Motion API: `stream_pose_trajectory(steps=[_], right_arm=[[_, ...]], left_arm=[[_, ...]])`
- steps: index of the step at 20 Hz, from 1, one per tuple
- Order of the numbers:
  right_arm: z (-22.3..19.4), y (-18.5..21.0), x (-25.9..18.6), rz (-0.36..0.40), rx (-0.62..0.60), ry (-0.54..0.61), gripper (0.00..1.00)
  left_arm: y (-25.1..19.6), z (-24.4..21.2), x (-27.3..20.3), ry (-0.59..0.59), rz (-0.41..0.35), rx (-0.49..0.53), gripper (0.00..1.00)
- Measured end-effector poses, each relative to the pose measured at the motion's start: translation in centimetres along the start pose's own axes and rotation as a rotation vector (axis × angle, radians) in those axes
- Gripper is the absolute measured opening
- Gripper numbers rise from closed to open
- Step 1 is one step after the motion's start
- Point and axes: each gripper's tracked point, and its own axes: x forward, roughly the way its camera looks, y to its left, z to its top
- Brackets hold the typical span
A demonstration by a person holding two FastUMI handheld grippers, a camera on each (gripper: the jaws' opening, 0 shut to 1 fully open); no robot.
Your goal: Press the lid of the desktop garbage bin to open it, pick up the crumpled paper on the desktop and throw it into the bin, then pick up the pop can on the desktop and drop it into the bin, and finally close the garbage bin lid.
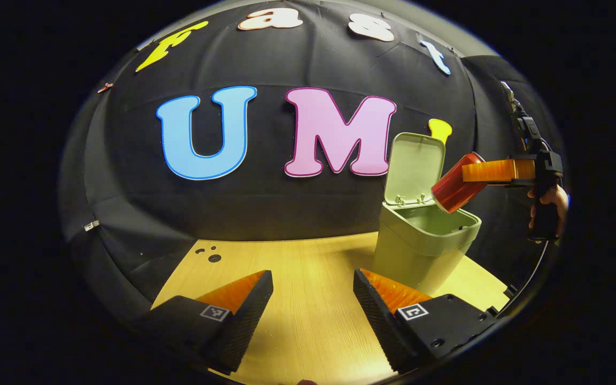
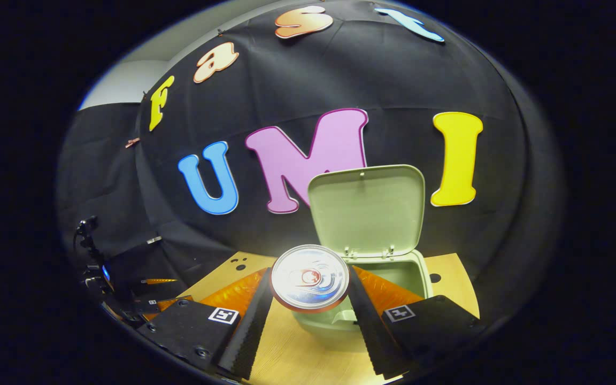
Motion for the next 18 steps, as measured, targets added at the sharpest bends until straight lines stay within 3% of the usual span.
stream_pose_trajectory(steps=[7, 12, 13, 14, 18], right_arm=[[-3.2, -5.8, 3.0, -0.073, -0.035, 0.122, 0.83], [-6.7, -6.9, 5.5, -0.033, -0.012, 0.266, 0.83], [-7.6, -7.1, 5.9, -0.028, -0.005, 0.3, 0.79], [-8.1, -6.8, 5.5, -0.017, 0.003, 0.324, 0.83], [-9.3, -6.1, 7.0, 0.036, 0.003, 0.359, 0.84]], left_arm=[[-0.8, -0.2, 1.6, 0.021, 0.044, -0.009, 0.98], [-1.4, -0.7, 3.4, 0.048, 0.092, -0.03, 0.98], [-1.5, -0.7, 3.8, 0.053, 0.104, -0.033, 0.98], [-1.6, -0.8, 4.1, 0.057, 0.113, -0.038, 0.98], [-1.7, -1.0, 4.8, 0.069, 0.144, -0.053, 0.98]])
